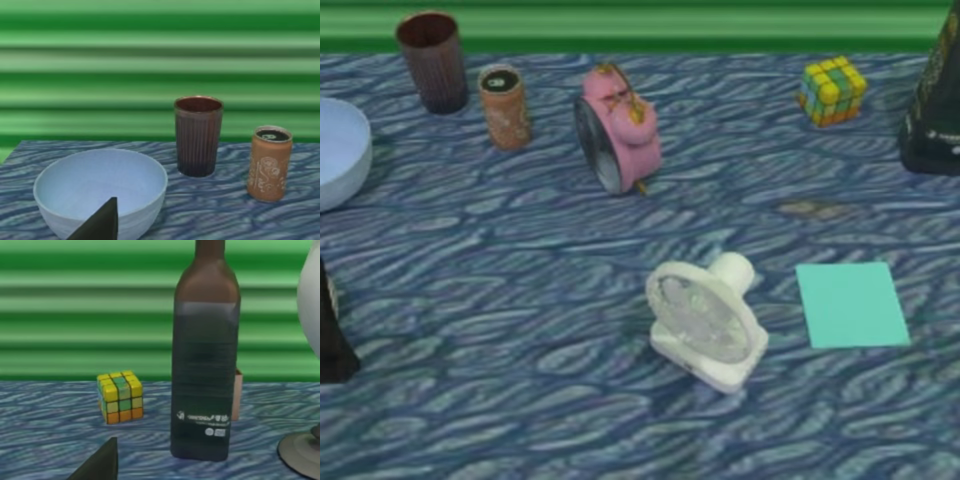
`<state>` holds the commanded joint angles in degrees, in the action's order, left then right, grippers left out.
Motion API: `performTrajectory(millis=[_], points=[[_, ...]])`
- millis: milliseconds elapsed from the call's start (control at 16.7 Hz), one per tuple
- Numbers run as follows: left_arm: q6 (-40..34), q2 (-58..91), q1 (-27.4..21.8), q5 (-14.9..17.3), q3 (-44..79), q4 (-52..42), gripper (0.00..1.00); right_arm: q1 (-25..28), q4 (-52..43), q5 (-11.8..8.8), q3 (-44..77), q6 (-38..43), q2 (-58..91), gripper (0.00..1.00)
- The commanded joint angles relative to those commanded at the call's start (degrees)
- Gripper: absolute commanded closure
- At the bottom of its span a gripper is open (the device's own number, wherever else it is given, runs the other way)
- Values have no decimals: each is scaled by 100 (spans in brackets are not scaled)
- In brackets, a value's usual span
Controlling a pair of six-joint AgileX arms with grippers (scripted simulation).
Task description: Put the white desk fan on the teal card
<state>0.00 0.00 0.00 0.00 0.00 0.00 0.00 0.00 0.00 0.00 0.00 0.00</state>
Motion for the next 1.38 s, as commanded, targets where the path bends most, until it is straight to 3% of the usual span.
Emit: performTrajectory(millis=[240, 540, 1380], points=[[0, 0, 0, 0, 0, 0, 0, 86, -170, 0, 165, -29, 175, 0], [0, 0, 0, 0, 0, 0, 0, 703, -1444, 17, 1576, -212, 1678, 0], [0, 0, 0, 0, 0, 0, 0, 3491, -6508, 3, 9109, -820, 9630, 0]])
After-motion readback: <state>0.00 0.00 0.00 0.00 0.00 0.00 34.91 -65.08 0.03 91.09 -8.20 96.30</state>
